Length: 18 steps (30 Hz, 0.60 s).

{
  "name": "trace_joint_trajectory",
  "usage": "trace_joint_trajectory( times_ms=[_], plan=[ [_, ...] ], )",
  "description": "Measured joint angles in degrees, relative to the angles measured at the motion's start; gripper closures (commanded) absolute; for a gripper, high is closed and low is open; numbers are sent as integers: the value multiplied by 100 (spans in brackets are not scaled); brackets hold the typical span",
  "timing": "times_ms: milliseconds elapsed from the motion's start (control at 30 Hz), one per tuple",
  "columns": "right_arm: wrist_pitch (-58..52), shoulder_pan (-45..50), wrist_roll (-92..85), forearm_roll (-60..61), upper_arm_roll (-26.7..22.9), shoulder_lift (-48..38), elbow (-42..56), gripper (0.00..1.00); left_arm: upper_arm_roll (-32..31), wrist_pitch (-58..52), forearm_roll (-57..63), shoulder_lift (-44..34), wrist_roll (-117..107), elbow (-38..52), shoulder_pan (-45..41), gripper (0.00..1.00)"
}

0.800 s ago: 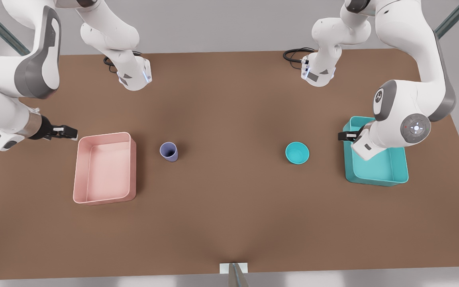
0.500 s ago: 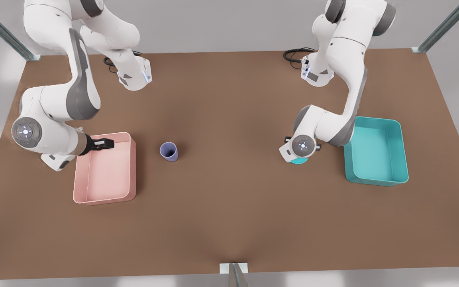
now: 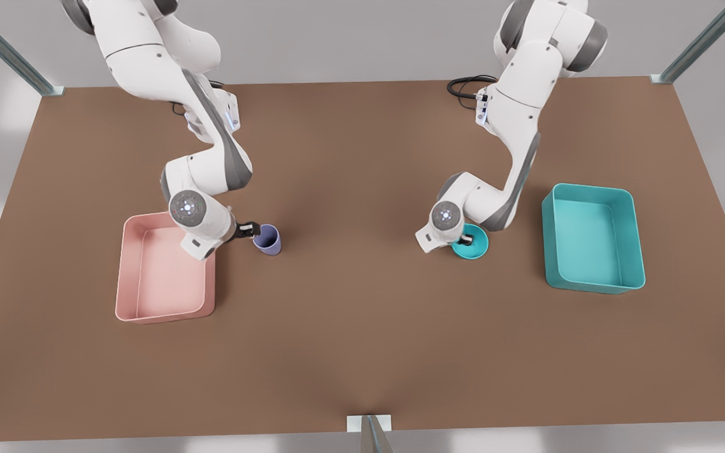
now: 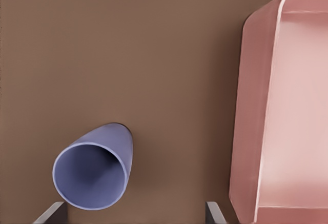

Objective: Put the bowls and cups in different boxes

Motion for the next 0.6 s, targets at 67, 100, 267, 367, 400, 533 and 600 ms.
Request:
trace_joint_trajectory(
  times_ms=[67,100,267,367,400,533,600],
  plan=[
    [228,92,116,40,2,85,-69,0,35,-22,235,-28,-114,16,-18,42],
    [317,118,170,53,3,129,-85,0,62,-33,343,-34,-172,20,-20,47],
    [640,132,395,82,3,192,-396,0,119,-72,687,-15,-459,30,-11,73],
    [877,138,501,86,10,137,-727,0,123,-93,756,-25,-639,51,-7,79],
    [937,154,531,88,10,146,-765,0,123,-118,767,-41,-700,86,-2,79],
    [1106,254,637,90,4,267,-808,0,121,-607,773,-853,-899,299,519,79],
    [1180,259,682,90,4,375,-811,0,108,-1031,715,-1377,-872,363,1241,79]
  ],
)
